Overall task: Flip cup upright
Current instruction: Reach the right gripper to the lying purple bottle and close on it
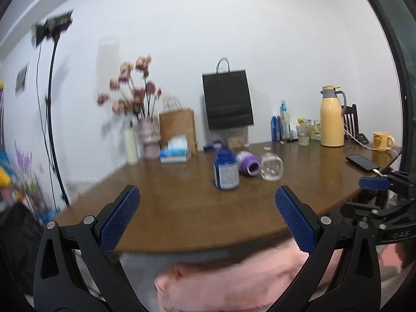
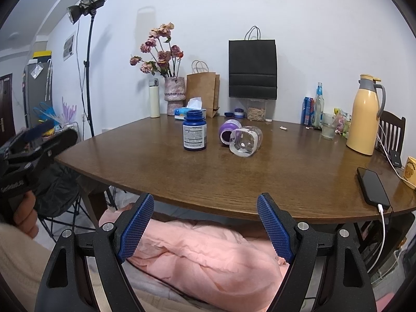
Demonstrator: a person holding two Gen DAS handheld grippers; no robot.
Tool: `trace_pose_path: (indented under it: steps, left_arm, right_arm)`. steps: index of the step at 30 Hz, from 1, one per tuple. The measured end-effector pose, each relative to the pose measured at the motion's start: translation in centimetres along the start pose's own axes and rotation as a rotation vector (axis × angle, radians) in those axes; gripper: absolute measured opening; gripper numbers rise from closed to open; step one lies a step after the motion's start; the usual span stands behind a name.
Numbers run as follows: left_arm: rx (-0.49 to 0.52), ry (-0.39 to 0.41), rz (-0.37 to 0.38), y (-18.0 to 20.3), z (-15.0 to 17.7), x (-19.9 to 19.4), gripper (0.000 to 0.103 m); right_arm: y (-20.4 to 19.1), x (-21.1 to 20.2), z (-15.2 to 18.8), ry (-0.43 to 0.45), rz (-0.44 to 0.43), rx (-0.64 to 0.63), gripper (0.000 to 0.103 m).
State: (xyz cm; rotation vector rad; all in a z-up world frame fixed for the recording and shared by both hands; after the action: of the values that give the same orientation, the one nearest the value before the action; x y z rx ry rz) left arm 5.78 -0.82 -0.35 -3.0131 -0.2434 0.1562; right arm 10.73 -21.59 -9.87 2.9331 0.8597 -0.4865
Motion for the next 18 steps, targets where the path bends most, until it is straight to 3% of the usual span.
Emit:
trace_pose_path:
  steps: [5,9,12,15,18]
  left_arm:
    - [-0.037,0.0,0.004,0.2,-2.4,5.1,0.103]
    - [-0.069,-0.025,0.065,0.6,-3.9,9.5,0.103]
    - [-0.1,-0.1,0.126,0.9,-4.7,13.1,0.103]
    - [-0.083,-0.167,0.157,1.5,-5.1,16.4,0.103]
    - [-0.053,-0.185,0.131,2.1,-5.0,18.6,0.103]
  right_arm:
    - [2.2,2.3,-2.5,0.025,0.017,0.045,0.086]
    - [4.8,6.1,-6.2,0.005,-0.067,0.126,0.086]
    - [6.3,10.1,-9.0,-0.05,-0.115,0.158,0.086]
    - [7.2,14.5,-11.6,-0.087,-0.104,0.14,0.072]
    - [7.9,18.9,-13.3,-0.142,-0.105,0.156,0.064]
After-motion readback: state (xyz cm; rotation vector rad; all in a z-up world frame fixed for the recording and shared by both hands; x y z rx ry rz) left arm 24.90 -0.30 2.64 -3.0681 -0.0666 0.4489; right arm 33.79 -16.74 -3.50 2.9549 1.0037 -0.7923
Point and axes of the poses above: each gripper's, at about its wrist camera, not at the fingertips, and x roughly the way its jaws point, y to its right, z to its underside, the point moved 4 cm from there along x, roughly the way its jaws point, and after that the axes turned 10 degrees about -z, right-handed, at the moved point
